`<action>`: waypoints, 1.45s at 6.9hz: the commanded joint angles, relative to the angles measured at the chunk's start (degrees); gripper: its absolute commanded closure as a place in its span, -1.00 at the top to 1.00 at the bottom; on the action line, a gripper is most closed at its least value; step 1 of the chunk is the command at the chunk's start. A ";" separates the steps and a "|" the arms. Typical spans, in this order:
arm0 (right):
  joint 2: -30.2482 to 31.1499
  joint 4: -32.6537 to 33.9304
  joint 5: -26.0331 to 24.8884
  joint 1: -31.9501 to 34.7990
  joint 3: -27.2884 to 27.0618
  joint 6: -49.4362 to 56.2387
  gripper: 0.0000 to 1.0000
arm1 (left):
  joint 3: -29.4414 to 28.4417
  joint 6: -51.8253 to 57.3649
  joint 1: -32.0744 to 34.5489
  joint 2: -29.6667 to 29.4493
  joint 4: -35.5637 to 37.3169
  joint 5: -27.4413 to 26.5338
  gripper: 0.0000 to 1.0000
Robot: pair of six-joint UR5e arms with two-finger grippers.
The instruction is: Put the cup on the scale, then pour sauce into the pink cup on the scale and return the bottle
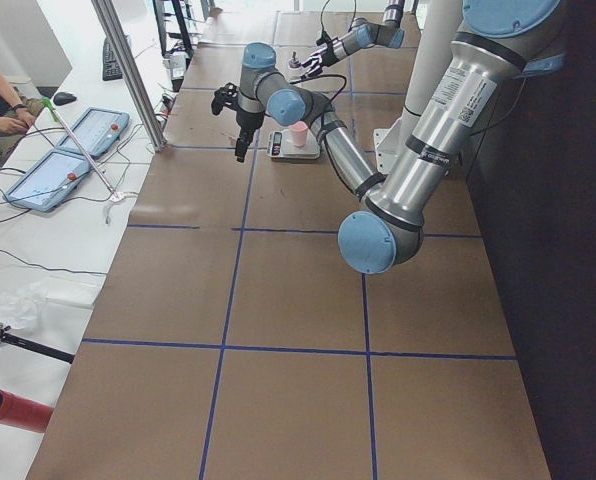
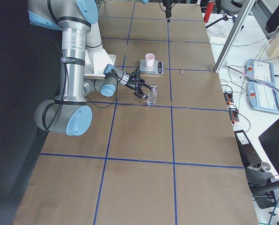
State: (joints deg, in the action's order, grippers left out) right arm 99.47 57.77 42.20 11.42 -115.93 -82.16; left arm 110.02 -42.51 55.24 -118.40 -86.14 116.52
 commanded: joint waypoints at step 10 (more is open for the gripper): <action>20.76 -8.94 39.89 20.14 -6.35 29.34 1.00 | -12.72 44.60 27.44 13.72 -4.75 14.85 0.98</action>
State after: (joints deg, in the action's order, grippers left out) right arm 120.13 53.12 73.24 22.85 -124.64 -61.64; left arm 98.87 -1.12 79.84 -105.24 -91.04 128.87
